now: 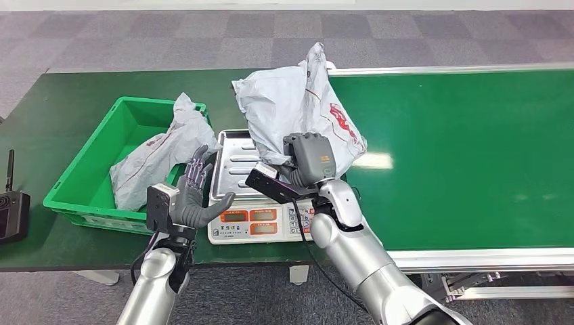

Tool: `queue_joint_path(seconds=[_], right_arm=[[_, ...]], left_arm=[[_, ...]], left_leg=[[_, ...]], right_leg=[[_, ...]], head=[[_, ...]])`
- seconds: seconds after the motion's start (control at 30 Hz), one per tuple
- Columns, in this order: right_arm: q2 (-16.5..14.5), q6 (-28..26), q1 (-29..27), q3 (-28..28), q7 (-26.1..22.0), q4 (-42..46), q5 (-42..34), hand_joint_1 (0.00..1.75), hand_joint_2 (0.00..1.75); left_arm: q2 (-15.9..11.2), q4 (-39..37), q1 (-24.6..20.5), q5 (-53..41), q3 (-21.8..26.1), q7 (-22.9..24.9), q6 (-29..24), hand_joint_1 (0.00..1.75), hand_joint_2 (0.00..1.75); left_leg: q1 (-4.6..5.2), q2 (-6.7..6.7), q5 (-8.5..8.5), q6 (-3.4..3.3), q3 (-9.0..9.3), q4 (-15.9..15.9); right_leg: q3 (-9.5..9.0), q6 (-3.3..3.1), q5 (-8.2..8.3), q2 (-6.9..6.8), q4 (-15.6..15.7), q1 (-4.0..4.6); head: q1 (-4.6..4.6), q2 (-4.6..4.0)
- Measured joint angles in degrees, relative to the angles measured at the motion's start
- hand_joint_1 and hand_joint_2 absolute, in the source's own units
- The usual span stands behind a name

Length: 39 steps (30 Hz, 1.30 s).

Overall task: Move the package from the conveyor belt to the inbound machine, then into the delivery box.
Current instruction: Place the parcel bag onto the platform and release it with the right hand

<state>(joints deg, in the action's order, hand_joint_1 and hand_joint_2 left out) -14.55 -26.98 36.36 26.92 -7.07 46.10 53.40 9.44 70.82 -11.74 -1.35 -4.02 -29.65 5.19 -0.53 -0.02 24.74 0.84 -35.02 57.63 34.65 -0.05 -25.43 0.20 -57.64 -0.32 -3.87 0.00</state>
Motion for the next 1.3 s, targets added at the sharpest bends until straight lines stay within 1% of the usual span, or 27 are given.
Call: queue_joint_path(seconds=[0.07, 0.1, 0.2, 0.23, 0.33, 0.53, 0.77, 0.83, 0.9, 1.0, 1.1, 1.17, 1.3], right_arm=[[-0.29, 1.05, 0.13, 1.68, -0.42, 0.0, -1.02, 1.75, 1.75], [-0.5, 1.67, 0.2, 2.53, -0.5, 0.0, -1.48, 1.44, 1.75], [-1.16, 3.3, 0.51, 4.76, 0.03, 0.02, -3.08, 0.14, 1.75], [-1.32, 3.87, 0.64, 5.31, 0.4, 0.02, -3.77, 0.0, 1.75], [-1.51, 6.24, 0.83, 6.14, 0.68, 0.02, -7.39, 0.0, 1.75], [-1.39, 11.08, 0.93, 5.93, -2.92, 0.01, -19.02, 0.0, 1.75], [-0.92, 14.32, 1.12, 5.29, -4.51, 0.02, -24.77, 0.0, 1.75], [-0.57, 15.74, 1.15, 4.72, -6.24, 0.02, -28.22, 0.0, 1.75], [-0.11, 17.16, 1.15, 3.74, -9.08, 0.04, -33.08, 0.0, 1.75], [0.61, 17.98, 1.12, 1.84, -13.15, 0.27, -39.31, 0.0, 1.75], [1.26, 19.43, 0.86, -0.24, -16.11, 0.75, -45.9, 0.0, 1.75], [1.63, 19.91, 0.8, -1.44, -17.02, 1.02, -48.06, 0.0, 1.75], [1.98, 20.14, 0.65, -2.62, -17.15, 1.17, -48.59, 0.0, 1.75]], left_arm=[[0.01, 0.01, -0.03, -0.07, 0.0, 0.01, -0.01, 0.0, 1.75], [0.01, 0.02, -0.08, -0.13, 0.0, 0.04, 0.02, 0.0, 1.75], [0.02, 0.03, -0.31, -0.43, 0.01, 0.2, 0.12, 0.0, 1.75], [0.03, 0.03, -0.37, -0.55, 0.01, 0.26, 0.14, 0.0, 1.75], [0.06, 0.04, -0.39, -0.92, 0.04, 0.51, 0.15, 0.0, 1.75], [0.07, 0.11, -0.34, -1.15, 0.4, 0.62, 0.21, 0.0, 1.75], [0.07, 0.19, -0.34, -1.22, 0.97, 0.64, 0.15, 0.0, 1.75], [0.07, 0.29, -0.33, -1.61, 0.98, 0.52, -0.48, 0.0, 1.75], [0.07, 0.41, -0.33, -2.23, 1.0, 0.14, -2.02, 0.0, 1.75], [0.07, 0.59, -0.34, -2.92, 1.08, -0.47, -4.35, 0.0, 1.75], [0.07, 0.72, -0.37, -3.76, 1.18, -1.09, -6.5, 0.0, 1.75], [0.07, 0.79, -0.38, -4.03, 1.3, -1.21, -7.13, 0.0, 1.75], [0.08, 0.93, -0.4, -4.13, 1.4, -1.21, -7.28, 0.0, 1.75]], left_leg=[[0.0, 0.01, 0.01, 0.0, 0.0, 0.0], [0.01, 0.01, 0.01, 0.01, 0.01, 0.0], [0.01, 0.0, 0.01, 0.01, 0.01, 0.0], [0.01, 0.0, 0.01, 0.01, 0.01, 0.0], [0.01, 0.0, 0.01, 0.01, 0.01, 0.0], [0.01, 0.0, 0.01, 0.02, 0.01, 0.0], [0.01, 0.0, 0.01, 0.02, 0.01, 0.0], [0.01, -0.01, 0.01, 0.02, 0.01, 0.0], [0.01, -0.02, 0.01, 0.02, 0.01, 0.01], [0.01, -0.01, 0.01, 0.02, 0.02, 0.01], [0.01, -0.01, 0.01, 0.02, 0.01, 0.01], [0.01, -0.01, 0.01, 0.02, 0.01, 0.01], [0.01, 0.0, 0.02, 0.03, 0.02, 0.01]], right_leg=[[0.01, 0.0, 0.0, 0.01, 0.0, -0.01], [0.01, 0.0, 0.01, 0.02, 0.0, -0.01], [0.01, 0.0, 0.01, 0.0, 0.01, 0.0], [0.01, 0.0, 0.0, 0.0, 0.01, 0.01], [0.01, 0.0, 0.0, 0.0, 0.01, 0.02], [0.01, 0.0, 0.0, 0.0, 0.01, 0.02], [0.02, 0.0, 0.0, 0.0, 0.01, 0.02], [0.02, 0.0, 0.0, -0.01, 0.01, 0.02], [0.02, 0.0, 0.01, 0.0, 0.01, 0.01], [0.02, 0.0, 0.01, 0.0, 0.01, 0.01], [0.02, 0.0, 0.01, 0.0, 0.01, 0.01], [0.02, 0.0, 0.01, 0.0, 0.01, 0.01], [0.04, 0.0, 0.01, 0.02, 0.01, 0.01]], head=[[0.0, 0.0], [-0.01, 0.0], [-0.01, 0.0], [-0.01, 0.0], [-0.01, 0.0], [0.0, 0.0], [-0.01, 0.0], [0.0, 0.0], [0.0, 0.0], [0.0, 0.0], [0.0, 0.0], [0.0, 0.0], [0.0, 0.0]])
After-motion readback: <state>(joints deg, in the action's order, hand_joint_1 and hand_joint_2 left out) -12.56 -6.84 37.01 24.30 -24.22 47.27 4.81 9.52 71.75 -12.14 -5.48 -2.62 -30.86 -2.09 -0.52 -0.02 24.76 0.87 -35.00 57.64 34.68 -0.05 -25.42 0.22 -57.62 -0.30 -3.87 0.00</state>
